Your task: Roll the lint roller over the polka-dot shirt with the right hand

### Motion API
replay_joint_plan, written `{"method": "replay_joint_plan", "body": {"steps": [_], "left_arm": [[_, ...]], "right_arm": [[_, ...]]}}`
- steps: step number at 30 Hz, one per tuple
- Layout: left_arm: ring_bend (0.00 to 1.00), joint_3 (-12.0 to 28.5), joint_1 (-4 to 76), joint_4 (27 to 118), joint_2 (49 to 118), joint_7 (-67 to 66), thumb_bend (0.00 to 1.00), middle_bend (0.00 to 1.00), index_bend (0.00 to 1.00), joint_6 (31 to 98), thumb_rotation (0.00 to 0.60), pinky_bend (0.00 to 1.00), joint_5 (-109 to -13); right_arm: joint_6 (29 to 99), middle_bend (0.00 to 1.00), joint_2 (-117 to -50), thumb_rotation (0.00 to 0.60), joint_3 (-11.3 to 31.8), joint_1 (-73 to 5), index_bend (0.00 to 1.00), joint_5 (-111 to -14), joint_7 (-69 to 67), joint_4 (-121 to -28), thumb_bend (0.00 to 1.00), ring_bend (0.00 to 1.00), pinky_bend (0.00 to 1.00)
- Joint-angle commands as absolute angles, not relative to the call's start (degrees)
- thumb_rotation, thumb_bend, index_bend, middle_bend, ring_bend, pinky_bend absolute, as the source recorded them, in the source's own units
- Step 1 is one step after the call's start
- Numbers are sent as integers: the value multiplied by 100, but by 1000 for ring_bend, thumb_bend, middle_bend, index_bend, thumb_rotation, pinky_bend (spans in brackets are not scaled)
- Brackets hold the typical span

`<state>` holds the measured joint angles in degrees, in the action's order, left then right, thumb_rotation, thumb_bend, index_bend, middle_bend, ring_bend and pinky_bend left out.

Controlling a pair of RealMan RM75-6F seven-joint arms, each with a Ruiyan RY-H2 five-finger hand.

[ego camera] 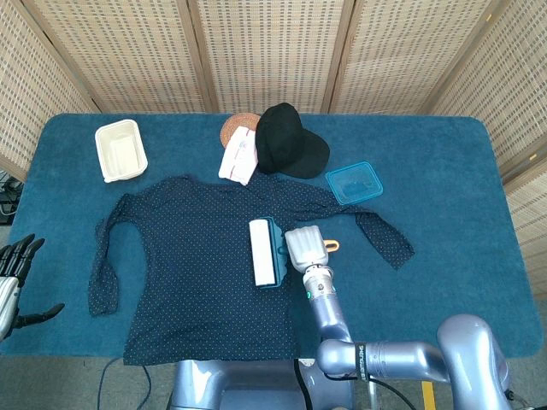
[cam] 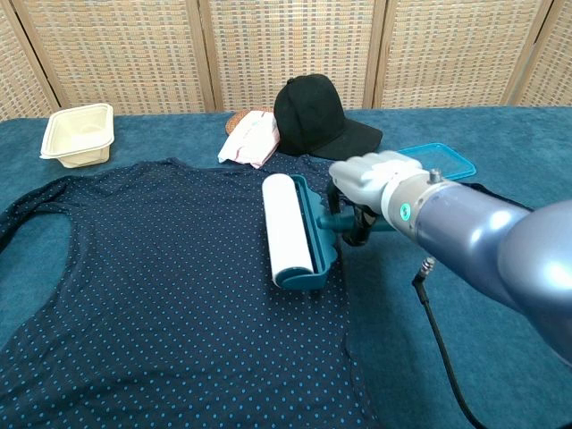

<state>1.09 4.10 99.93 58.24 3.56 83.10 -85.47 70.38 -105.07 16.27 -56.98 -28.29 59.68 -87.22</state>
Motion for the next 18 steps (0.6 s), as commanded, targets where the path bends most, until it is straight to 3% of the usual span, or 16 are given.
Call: {"method": "replay_joint_plan", "body": {"steps": [1,7,18], "left_arm": [[0,99,426,9982,5809,409,0,0,0,8277,600,0,-8556],[0,101,479,9931,5775,563,0,0,0,8167,600,0,-8531],[0,134,583,9853,5729,791,0,0,0,7962,600,0,-8418]], "right_arm": [[7333,1000,-10305,600,1854,-5981,717,-2654,6571,-9232,888,1000,1000],[7792,1000,-10404,600,2278,-6787,726,-1885,7956,-9527,889,1000,1000],[8380,1000,-11449,600,2884,-8049,736,-608,9271,-8666,892,1000,1000]]}}
